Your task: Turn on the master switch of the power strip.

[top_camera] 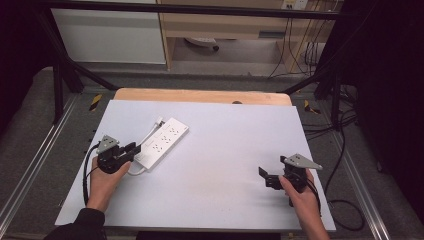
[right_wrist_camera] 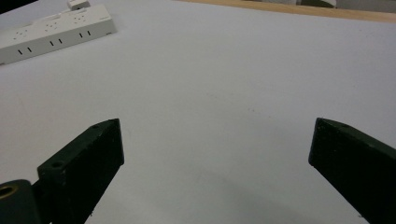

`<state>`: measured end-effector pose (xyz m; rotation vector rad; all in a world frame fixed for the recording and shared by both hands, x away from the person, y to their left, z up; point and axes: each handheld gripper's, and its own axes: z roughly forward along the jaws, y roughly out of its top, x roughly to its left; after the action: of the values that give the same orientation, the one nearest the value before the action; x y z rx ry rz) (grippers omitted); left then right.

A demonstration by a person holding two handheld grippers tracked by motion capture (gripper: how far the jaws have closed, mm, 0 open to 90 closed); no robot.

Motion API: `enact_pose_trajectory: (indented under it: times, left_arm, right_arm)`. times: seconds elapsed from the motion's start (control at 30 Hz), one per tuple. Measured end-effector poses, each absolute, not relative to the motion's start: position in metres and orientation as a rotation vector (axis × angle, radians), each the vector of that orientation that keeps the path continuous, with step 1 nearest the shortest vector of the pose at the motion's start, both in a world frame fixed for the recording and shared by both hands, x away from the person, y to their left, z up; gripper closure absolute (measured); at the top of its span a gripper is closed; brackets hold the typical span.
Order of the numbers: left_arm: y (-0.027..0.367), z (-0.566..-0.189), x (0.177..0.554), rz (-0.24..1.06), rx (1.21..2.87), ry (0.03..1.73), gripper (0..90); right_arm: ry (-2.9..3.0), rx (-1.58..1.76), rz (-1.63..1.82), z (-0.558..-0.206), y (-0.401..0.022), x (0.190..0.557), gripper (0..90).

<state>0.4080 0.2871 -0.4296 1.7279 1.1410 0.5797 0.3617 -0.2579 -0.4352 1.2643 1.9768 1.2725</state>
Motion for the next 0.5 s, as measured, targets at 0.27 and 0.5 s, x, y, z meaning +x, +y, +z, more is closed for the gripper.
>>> enact_pose_trajectory:
  times: [0.27, 0.5]
  left_arm:
    - [0.2861, -0.4250, 0.4053, 0.586, 1.675, 1.114, 46.0]
    - [0.2847, -0.4206, 0.4022, 0.590, 1.639, 1.119, 26.1]
  right_arm:
    - [1.978, 1.259, 1.271, -0.4352, -0.2576, 0.3619, 3.7]
    - [1.979, 1.256, 1.271, -0.4352, -0.2577, 0.3621, 3.7]
